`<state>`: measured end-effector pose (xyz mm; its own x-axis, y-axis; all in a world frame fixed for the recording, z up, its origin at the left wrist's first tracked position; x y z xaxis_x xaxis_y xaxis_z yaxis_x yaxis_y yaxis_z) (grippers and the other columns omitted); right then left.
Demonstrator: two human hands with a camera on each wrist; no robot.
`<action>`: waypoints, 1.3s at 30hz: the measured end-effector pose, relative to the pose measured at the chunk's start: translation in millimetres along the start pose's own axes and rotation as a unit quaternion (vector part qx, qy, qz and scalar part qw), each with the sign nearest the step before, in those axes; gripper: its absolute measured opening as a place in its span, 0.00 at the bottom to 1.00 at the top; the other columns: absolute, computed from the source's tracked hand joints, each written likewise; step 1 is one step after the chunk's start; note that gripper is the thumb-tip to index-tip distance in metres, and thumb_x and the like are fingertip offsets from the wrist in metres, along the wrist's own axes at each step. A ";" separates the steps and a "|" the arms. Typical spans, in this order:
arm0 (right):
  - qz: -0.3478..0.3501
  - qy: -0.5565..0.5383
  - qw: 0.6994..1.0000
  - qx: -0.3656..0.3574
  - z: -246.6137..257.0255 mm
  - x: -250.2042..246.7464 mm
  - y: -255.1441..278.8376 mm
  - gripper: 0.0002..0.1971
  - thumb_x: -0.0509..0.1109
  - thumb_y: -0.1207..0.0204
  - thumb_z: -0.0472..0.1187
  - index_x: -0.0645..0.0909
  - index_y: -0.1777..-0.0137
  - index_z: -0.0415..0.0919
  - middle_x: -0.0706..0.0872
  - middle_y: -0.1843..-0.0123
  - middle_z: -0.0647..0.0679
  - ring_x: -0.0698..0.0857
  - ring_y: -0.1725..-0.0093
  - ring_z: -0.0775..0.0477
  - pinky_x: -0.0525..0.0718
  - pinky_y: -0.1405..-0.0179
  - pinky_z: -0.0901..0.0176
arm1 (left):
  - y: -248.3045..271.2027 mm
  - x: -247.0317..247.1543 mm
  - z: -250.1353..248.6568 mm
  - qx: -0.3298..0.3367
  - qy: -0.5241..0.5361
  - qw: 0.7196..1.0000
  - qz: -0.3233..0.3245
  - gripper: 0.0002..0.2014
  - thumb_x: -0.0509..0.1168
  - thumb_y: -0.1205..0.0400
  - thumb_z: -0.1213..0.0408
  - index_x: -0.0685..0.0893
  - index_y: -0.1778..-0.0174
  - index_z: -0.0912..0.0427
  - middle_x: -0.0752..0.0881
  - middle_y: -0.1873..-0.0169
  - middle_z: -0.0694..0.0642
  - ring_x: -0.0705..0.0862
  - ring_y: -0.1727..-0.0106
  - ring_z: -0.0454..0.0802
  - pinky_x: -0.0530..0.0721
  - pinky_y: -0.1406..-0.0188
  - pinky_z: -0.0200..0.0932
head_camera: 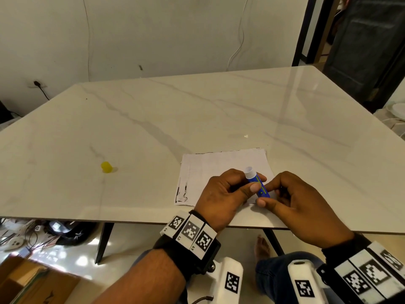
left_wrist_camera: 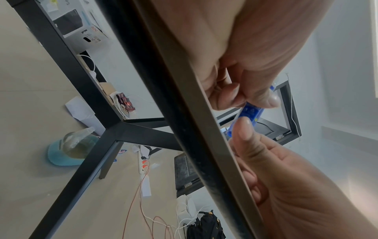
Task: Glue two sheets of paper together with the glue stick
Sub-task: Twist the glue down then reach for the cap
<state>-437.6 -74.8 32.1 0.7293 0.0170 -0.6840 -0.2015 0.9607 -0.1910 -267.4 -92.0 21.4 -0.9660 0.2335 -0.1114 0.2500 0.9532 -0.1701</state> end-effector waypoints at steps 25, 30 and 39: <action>0.061 -0.022 0.998 -0.010 1.2 0.2 -0.3 0.17 0.62 0.26 0.65 0.83 0.41 0.66 0.80 0.43 0.64 0.83 0.48 0.58 0.79 0.52 0.68 | 0.8 -1.4 2.7 -0.002 0.033 0.999 -0.011 0.11 0.70 0.17 0.61 0.91 0.42 0.59 0.91 0.50 0.58 0.83 0.61 0.36 0.78 0.56 0.35; 0.030 -0.042 0.999 -0.003 -1.4 -2.6 0.4 0.16 0.68 0.31 0.69 0.82 0.54 0.60 0.83 0.52 0.61 0.81 0.61 0.52 0.78 0.63 0.61 | 2.3 1.2 -0.7 0.016 0.010 1.000 0.013 0.11 0.69 0.16 0.65 0.91 0.41 0.63 0.90 0.45 0.60 0.84 0.62 0.33 0.77 0.55 0.27; 0.021 -0.067 0.997 0.018 3.4 -0.1 1.7 0.19 0.75 0.30 0.60 0.80 0.39 0.64 0.81 0.68 0.70 0.74 0.72 0.57 0.74 0.70 0.69 | 2.2 -2.3 2.5 0.003 0.038 0.999 -0.016 0.15 0.70 0.19 0.53 0.91 0.41 0.57 0.89 0.55 0.56 0.81 0.62 0.38 0.78 0.54 0.40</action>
<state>-435.7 -72.2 34.2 0.8020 0.0920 -0.5902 -0.2124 0.9674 -0.1378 -264.5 -91.0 18.8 -0.9756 0.2174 -0.0314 0.2195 0.9593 -0.1776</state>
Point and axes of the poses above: each hand's wrist, its own y-axis away from the middle knuckle, its own x-axis out of the palm, z = x × y, the point moved 5 cm from there along -y, towards the middle knuckle
